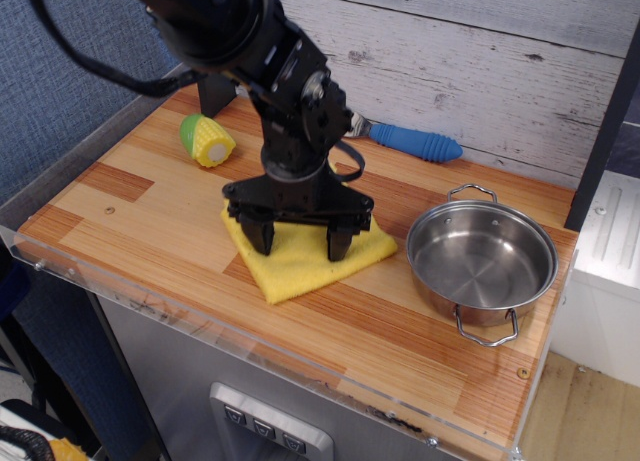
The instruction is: Move yellow towel to lower part of table
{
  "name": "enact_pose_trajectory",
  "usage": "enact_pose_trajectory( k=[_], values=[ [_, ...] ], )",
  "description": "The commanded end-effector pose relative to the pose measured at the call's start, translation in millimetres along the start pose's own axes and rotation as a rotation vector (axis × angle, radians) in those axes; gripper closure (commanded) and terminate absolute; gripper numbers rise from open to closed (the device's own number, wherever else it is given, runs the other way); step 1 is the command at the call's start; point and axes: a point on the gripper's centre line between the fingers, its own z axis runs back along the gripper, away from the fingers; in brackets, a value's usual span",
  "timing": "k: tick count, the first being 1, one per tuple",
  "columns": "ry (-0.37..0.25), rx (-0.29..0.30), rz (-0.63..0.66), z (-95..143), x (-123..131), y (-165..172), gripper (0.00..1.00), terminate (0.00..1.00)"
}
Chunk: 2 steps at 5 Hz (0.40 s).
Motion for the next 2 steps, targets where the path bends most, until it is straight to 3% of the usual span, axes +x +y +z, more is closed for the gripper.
enact_pose_trajectory(
  k=[1,2],
  values=[
    [0.031,0.039,-0.012,-0.1,-34.4,6.4,0.0,0.0],
    [0.041,0.054,-0.016,2.4,-46.9,8.7,0.0,0.0]
  ],
)
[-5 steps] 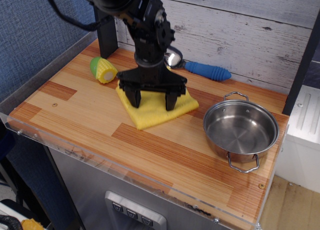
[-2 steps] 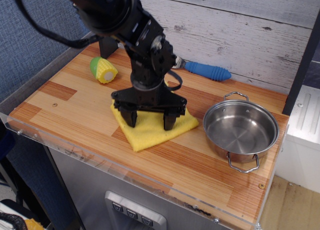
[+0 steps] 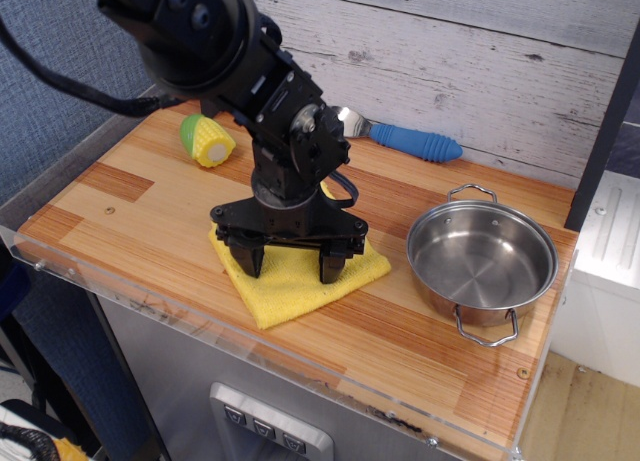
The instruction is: Move yellow towel to lower part of table
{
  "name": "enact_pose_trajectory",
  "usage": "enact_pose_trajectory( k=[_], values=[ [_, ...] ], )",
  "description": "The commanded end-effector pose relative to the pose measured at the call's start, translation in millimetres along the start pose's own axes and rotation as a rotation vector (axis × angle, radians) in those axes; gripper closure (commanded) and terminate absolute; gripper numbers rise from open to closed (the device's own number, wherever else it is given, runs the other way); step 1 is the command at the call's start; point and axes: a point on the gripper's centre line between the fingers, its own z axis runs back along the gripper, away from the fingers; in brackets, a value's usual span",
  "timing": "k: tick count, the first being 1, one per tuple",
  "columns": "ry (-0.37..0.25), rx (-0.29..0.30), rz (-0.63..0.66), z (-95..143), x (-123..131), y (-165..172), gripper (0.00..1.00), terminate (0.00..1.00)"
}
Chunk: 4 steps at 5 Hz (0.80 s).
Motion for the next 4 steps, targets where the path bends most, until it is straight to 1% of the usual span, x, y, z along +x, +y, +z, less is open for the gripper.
enact_pose_trajectory(
  k=[1,2,3,4],
  values=[
    [0.048,0.046,-0.022,4.4,-31.7,9.3,0.0,0.0],
    [0.023,0.045,0.008,16.6,-24.1,14.5,0.0,0.0],
    [0.015,0.031,0.035,26.4,-17.3,16.7,0.0,0.0],
    [0.009,0.029,0.035,32.1,-15.3,15.9,0.0,0.0]
  ],
)
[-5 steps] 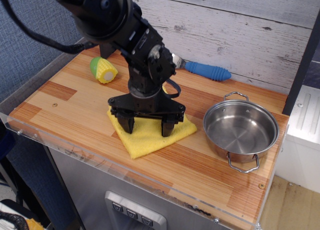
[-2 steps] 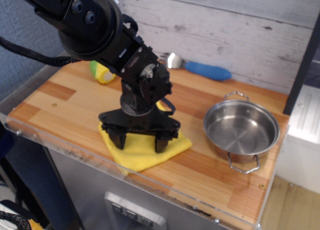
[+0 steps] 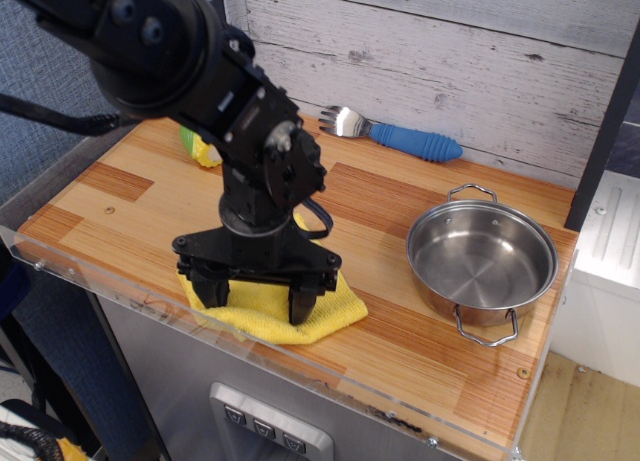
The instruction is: Move yellow towel to lower part of table
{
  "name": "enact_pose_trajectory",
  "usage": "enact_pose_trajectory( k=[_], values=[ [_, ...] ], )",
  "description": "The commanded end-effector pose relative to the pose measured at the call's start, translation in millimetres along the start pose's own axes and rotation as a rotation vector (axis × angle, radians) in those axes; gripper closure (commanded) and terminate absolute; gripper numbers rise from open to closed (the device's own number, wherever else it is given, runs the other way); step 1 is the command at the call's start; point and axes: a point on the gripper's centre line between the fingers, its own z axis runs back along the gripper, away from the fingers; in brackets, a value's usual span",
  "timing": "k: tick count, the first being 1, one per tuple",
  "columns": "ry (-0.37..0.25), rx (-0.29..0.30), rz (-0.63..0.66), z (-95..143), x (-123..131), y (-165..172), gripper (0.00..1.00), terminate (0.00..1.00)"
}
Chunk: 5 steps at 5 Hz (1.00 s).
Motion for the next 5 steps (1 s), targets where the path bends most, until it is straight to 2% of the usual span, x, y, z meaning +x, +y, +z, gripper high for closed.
enact_pose_trajectory(
  k=[1,3,5],
  values=[
    [-0.044,-0.017,0.024,18.6,8.0,1.6,0.0,0.0],
    [-0.046,-0.029,0.064,36.6,18.2,8.1,0.0,0.0],
    [-0.101,-0.04,0.098,83.4,35.9,7.1,0.0,0.0]
  ],
)
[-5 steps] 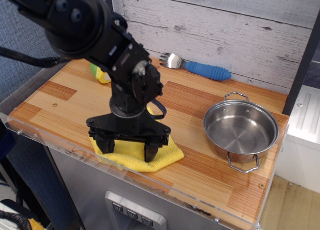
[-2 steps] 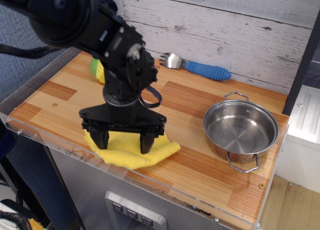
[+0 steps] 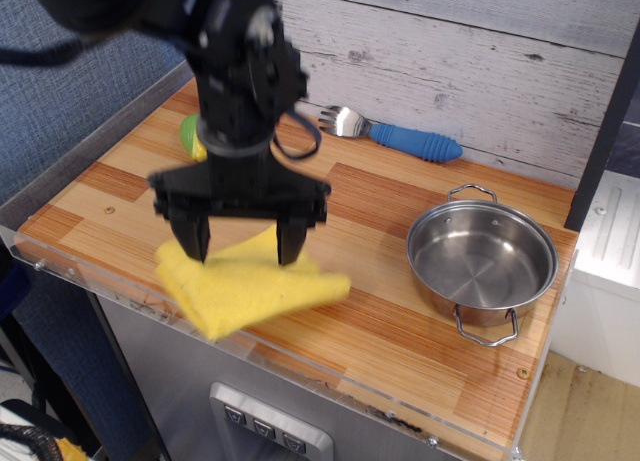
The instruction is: Move yellow towel to lower part of table
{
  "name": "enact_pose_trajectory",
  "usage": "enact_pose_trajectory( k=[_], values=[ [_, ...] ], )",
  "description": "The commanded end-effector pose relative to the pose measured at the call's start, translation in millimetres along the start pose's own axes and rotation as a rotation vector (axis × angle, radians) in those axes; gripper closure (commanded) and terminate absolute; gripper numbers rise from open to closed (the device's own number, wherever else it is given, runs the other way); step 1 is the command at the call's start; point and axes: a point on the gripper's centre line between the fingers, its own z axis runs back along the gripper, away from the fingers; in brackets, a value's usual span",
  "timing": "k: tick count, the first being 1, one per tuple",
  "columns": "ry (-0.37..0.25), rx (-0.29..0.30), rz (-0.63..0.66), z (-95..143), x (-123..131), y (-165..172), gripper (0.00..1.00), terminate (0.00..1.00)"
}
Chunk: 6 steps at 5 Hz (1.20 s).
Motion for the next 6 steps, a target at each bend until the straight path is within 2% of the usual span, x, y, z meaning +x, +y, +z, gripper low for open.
enact_pose_trajectory(
  k=[1,3,6],
  values=[
    [-0.094,-0.038,0.038,54.8,17.7,-4.1,0.0,0.0],
    [-0.123,-0.056,0.108,88.1,16.4,3.8,0.0,0.0],
    [-0.123,-0.056,0.108,88.1,16.4,3.8,0.0,0.0]
  ],
)
